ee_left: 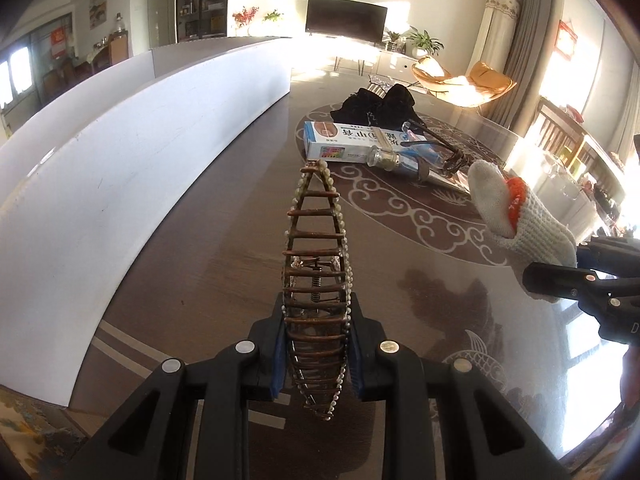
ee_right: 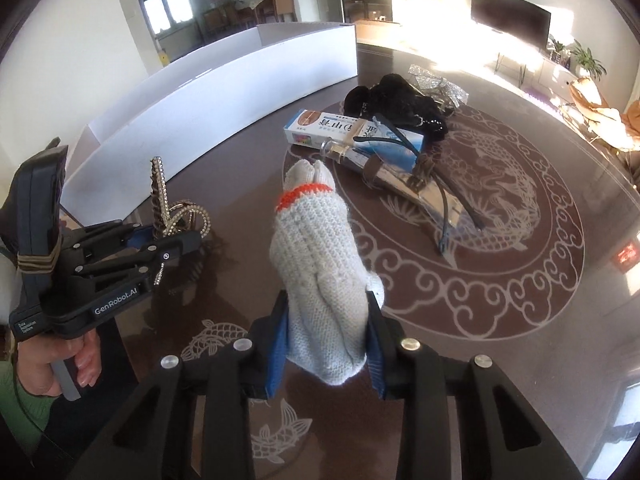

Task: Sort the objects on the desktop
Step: 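Lift both items and carry them over the cardboard bin, then lower both items into the bin and open both tools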

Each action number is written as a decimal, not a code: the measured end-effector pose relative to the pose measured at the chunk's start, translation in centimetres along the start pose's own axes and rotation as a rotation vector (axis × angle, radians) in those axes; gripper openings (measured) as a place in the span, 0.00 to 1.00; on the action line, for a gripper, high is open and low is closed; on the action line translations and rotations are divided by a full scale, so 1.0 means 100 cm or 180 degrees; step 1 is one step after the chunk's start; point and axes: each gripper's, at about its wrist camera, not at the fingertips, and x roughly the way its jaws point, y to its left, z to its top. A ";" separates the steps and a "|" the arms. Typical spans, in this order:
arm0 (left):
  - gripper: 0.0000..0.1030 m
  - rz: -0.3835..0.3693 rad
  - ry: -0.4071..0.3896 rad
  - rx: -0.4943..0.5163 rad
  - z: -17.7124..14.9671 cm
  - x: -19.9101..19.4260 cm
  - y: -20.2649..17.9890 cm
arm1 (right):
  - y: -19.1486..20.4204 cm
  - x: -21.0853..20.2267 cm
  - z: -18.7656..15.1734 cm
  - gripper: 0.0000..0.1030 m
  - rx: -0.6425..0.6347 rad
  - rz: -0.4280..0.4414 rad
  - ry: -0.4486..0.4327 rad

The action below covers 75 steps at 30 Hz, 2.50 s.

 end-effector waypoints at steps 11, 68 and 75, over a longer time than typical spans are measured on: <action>0.24 -0.0084 -0.0093 -0.0100 -0.006 -0.019 0.001 | 0.003 -0.014 0.001 0.33 0.0201 0.0094 -0.0147; 0.87 0.0410 -0.0096 -0.1384 0.098 -0.060 0.227 | 0.196 0.129 0.266 0.79 -0.0384 0.0027 -0.0192; 0.87 0.0339 -0.0610 -0.1263 0.106 -0.108 0.187 | 0.134 0.042 0.217 0.91 -0.0260 -0.0023 -0.0713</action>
